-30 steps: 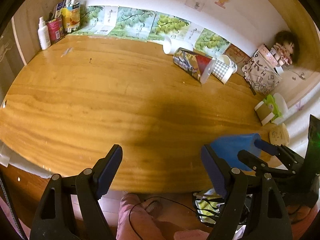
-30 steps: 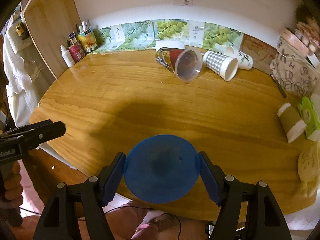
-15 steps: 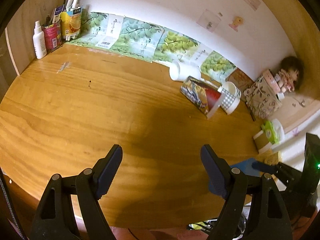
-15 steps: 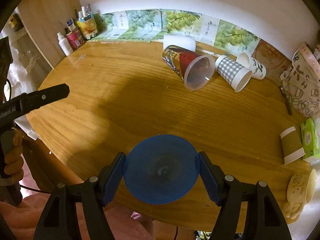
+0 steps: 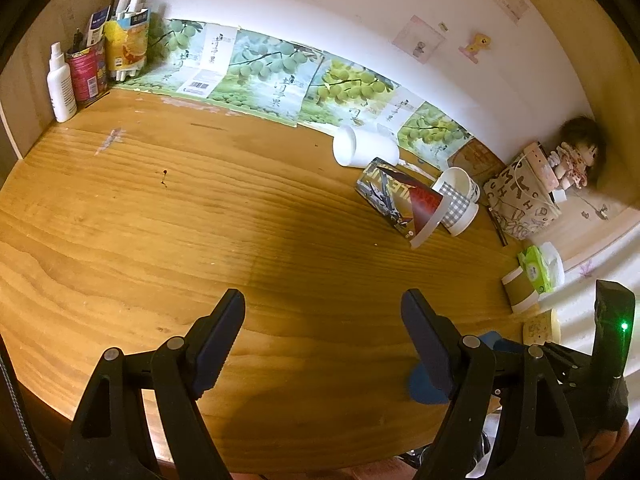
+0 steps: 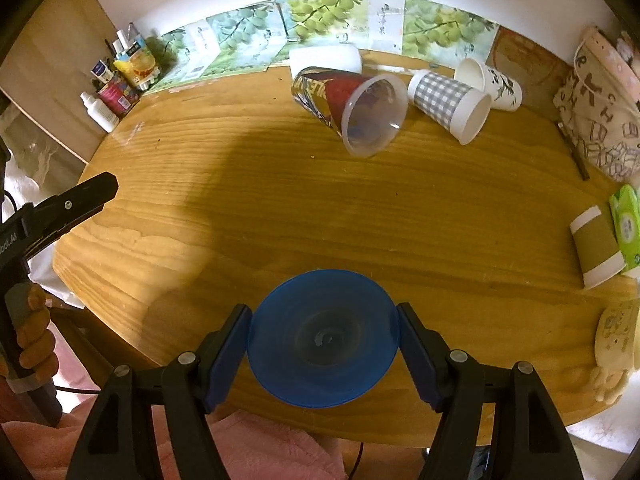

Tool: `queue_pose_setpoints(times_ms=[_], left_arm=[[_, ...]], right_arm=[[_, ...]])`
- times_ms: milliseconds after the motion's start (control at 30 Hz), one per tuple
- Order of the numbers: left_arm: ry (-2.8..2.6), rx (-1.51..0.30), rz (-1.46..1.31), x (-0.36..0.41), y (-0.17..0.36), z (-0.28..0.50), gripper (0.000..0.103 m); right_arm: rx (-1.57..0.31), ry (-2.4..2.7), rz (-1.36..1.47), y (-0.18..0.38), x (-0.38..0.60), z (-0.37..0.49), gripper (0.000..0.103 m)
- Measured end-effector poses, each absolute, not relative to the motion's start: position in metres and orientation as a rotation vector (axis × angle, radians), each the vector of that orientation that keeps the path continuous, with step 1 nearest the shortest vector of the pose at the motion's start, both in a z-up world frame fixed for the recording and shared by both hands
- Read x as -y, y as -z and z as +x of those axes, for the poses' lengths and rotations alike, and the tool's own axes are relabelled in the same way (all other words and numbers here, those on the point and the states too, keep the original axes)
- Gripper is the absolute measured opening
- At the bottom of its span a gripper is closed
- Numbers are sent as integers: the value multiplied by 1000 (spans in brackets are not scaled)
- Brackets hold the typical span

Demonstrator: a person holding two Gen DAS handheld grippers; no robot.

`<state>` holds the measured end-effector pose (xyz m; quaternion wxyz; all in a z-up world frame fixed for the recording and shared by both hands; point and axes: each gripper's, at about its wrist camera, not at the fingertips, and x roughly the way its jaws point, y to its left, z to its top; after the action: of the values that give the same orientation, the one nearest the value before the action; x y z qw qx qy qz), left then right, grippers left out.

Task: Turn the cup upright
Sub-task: 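Lower the blue cup with the right tool onto the desk, base down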

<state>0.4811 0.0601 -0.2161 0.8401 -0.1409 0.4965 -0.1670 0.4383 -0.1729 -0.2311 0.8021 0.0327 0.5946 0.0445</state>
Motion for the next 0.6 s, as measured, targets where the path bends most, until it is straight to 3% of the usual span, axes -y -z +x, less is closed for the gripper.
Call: queue_pose_setpoints(times_ms=[433, 600], left_arm=[[365, -1030, -281, -56, 204, 469, 83], [359, -1015, -270, -53, 197, 456, 83]], right_arm=[[-1237, -81, 121, 220, 176, 428, 74], [-1152, -88, 143, 203, 177, 420, 79]])
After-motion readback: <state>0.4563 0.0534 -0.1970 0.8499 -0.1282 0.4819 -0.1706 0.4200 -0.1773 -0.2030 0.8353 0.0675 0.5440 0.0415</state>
